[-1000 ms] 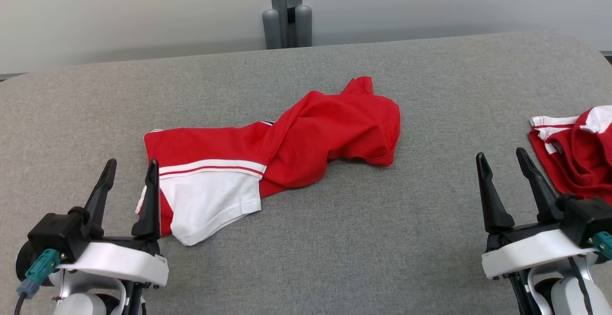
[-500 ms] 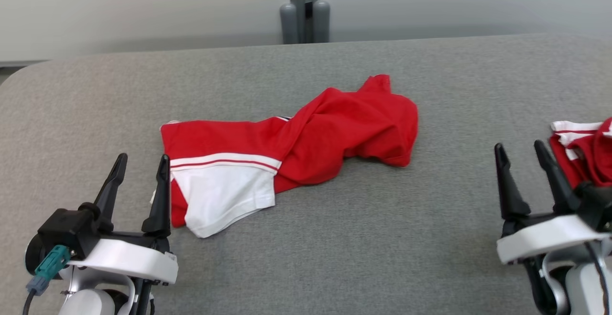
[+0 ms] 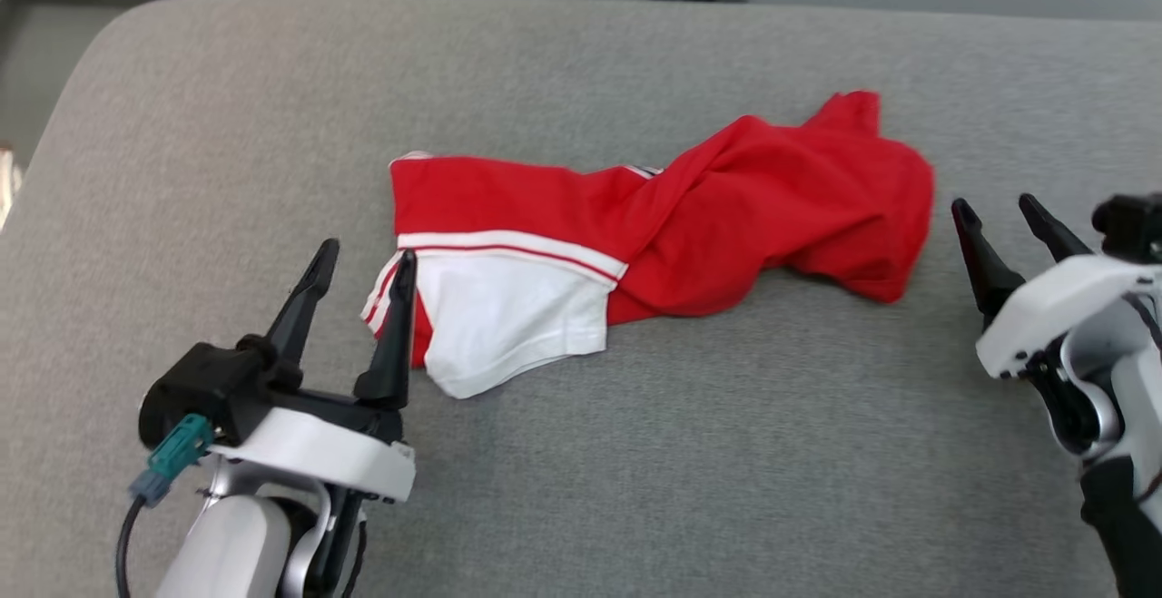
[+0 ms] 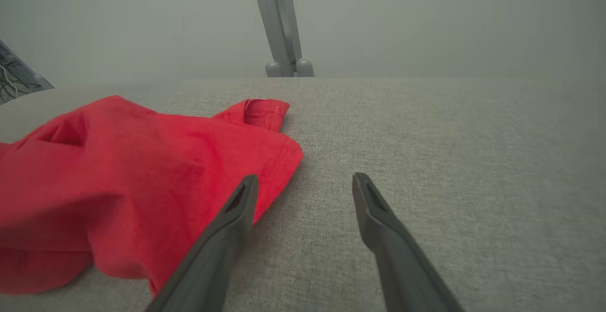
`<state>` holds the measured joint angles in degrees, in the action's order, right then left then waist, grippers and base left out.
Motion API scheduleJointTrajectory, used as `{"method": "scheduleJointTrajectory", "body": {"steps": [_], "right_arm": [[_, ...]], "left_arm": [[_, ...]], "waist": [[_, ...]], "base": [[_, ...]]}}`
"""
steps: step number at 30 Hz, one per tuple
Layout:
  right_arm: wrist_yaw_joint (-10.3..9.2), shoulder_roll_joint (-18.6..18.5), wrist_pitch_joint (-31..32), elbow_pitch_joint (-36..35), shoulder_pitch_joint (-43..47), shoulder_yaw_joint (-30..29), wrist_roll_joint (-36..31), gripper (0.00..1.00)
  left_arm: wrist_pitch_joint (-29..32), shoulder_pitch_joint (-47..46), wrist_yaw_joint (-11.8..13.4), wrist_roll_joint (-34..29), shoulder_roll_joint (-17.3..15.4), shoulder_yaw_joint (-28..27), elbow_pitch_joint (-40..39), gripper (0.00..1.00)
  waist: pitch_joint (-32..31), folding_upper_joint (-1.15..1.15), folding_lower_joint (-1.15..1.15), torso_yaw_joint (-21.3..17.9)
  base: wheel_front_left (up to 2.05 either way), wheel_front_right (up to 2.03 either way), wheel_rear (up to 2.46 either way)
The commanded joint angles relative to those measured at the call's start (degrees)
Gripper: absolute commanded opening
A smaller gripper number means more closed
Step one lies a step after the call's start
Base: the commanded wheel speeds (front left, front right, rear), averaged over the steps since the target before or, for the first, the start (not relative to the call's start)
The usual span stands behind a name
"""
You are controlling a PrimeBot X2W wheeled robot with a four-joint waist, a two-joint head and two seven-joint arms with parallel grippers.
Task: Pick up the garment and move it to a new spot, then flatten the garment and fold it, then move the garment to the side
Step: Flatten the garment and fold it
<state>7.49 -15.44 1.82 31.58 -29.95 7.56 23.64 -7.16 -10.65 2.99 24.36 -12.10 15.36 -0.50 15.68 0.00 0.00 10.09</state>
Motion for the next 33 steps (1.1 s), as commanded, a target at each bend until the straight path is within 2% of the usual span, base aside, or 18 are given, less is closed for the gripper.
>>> {"method": "scheduleJointTrajectory", "body": {"steps": [1, 10, 11, 12, 13, 18, 26, 33], "right_arm": [[0.0, -1.2, 0.7, 2.2, -2.5, 1.8, 1.4, 1.0], [0.0, -4.3, 4.1, 11.6, -11.5, 11.9, 8.3, 1.0], [0.0, -4.5, 3.7, 11.9, -12.1, 12.7, 9.1, 0.49], [-0.01, -4.8, 3.3, 12.1, -12.6, 13.5, 9.7, 0.19], [-0.01, -5.1, 2.4, 11.9, -13.1, 14.4, 10.2, 0.0], [0.0, -6.6, -2.7, 9.4, -14.3, 18.2, 11.7, 0.0], [-0.01, -9.5, -10.6, 1.0, -11.8, 23.1, 7.7, 0.0], [-0.01, -13.1, -14.3, -12.0, -0.7, 24.6, -0.6, 0.0]], "left_arm": [[-0.6, -1.8, -0.6, -0.2, 0.2, 0.4, 0.8, 1.0], [-2.5, -5.6, -2.6, 0.0, 1.9, 2.6, 5.2, 1.0], [-2.6, -5.9, -2.8, 0.1, 1.9, 2.7, 5.7, 1.0], [-2.9, -6.1, -2.9, 0.1, 2.0, 2.7, 6.1, 1.0], [-3.0, -6.4, -2.9, 0.2, 1.9, 2.6, 6.4, 1.0], [-3.9, -6.5, -2.4, 0.4, 1.3, 1.8, 7.8, 1.0], [-4.1, -5.2, -1.8, 0.5, 0.0, 0.9, 7.6, 1.0], [-3.5, -3.2, -1.0, 1.1, -1.3, 0.0, 6.7, 1.0]], "waist": [[2.7, 0.0, 0.0, 2.5], [5.3, 0.0, 0.0, 4.3], [5.4, 0.0, 0.0, 4.3], [5.5, 0.0, 0.0, 4.3], [5.5, 0.0, 0.0, 4.1], [4.7, 0.0, 0.0, 2.6], [2.3, 0.0, 0.0, -1.0], [-0.2, 0.0, 0.0, -4.1]], "base": [[0.0, 0.0, 0.0], [0.0, 0.0, 0.0], [0.0, 0.0, 0.0], [0.0, 0.0, 0.0], [0.0, 0.0, 0.0], [0.0, 0.0, 0.0], [0.0, 0.0, 0.0], [0.0, 0.0, 0.0]]}}
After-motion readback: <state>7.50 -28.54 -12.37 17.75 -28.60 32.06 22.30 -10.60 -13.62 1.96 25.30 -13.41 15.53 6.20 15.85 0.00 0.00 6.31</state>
